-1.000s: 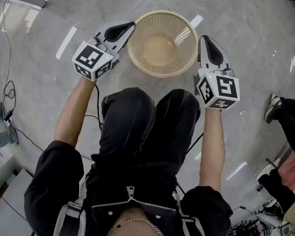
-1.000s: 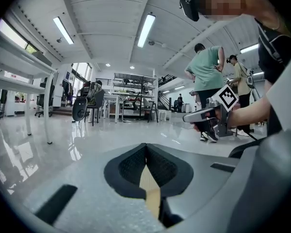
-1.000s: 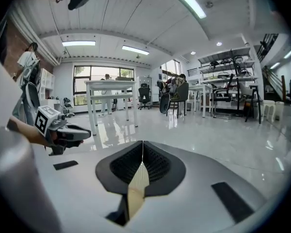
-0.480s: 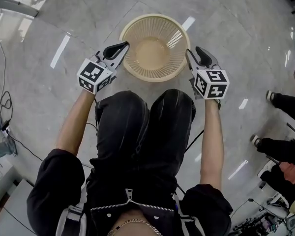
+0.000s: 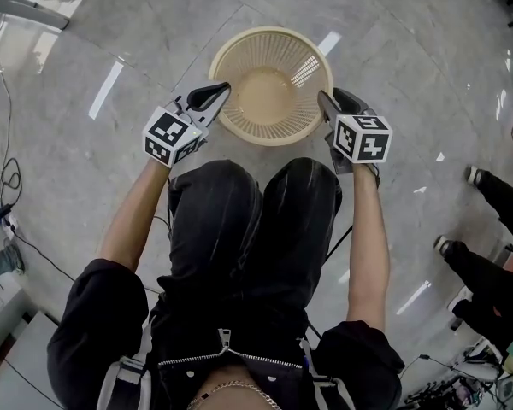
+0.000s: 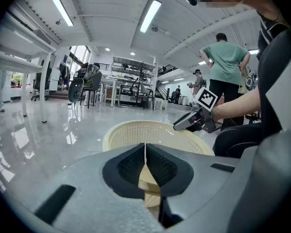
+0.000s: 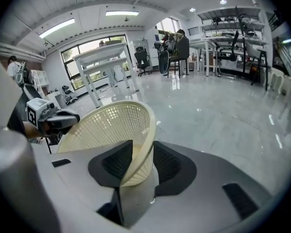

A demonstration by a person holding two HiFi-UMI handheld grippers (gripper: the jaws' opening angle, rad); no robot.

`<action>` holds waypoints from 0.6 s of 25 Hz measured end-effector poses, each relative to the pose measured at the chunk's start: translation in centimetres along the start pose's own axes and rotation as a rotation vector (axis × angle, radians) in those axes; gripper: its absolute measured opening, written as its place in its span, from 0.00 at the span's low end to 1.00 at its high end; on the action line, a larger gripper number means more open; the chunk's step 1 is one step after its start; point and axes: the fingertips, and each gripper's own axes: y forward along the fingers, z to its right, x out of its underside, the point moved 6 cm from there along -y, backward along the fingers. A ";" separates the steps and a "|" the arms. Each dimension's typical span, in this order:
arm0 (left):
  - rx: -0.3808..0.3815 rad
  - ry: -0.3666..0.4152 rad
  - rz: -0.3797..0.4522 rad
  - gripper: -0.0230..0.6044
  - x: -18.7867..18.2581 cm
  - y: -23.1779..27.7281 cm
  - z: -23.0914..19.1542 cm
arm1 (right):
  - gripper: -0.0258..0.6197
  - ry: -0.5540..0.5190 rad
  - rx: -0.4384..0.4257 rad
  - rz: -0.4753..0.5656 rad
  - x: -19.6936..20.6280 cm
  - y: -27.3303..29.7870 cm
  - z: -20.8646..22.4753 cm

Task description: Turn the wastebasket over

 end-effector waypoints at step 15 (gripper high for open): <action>0.021 -0.081 0.012 0.04 1.1 2.4 -0.4 | 0.14 -0.008 0.201 0.155 -4.7 -2.3 0.8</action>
